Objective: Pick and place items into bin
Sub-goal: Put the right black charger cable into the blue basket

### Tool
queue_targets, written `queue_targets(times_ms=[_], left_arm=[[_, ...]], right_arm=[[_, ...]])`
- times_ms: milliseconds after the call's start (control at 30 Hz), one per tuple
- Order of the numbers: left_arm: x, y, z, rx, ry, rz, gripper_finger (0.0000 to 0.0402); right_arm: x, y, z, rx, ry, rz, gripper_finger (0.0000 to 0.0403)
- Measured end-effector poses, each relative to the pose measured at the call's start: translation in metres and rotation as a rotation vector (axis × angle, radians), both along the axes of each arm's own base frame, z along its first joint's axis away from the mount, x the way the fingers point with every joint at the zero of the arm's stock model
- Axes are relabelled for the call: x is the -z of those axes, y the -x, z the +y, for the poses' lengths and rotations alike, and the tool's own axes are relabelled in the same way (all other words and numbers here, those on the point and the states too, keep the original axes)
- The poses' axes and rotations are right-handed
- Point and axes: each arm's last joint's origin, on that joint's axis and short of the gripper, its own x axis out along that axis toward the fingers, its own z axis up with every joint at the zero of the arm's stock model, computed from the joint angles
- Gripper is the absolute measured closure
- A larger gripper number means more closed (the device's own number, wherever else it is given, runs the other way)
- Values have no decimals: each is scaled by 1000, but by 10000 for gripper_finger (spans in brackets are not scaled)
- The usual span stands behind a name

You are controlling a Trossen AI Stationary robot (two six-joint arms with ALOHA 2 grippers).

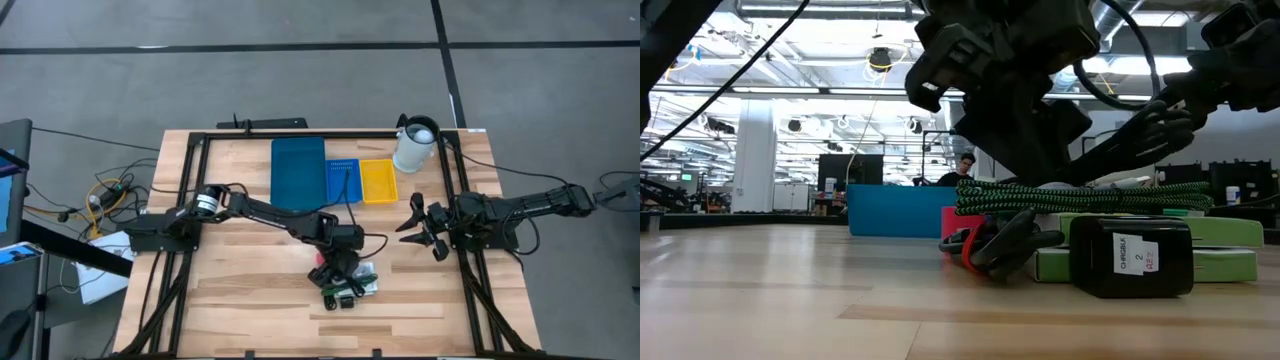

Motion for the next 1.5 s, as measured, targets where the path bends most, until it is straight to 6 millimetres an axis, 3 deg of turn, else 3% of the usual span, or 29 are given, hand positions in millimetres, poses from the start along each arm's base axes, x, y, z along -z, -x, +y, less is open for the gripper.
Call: queue_targets(times_ms=[400,833,1233,1500], left_arm=[[-2,-1,0,5,-21,-17,262],[-10,-2,0,6,-32,-11,365],[-13,-1,0,6,-32,-10,366],[-43,-5,0,13,-36,-12,364]], right_arm=[[0,0,0,0,0,0,281],[0,0,0,0,1,1,281],[0,0,0,0,1,3,281],[1,0,0,0,2,7,281]])
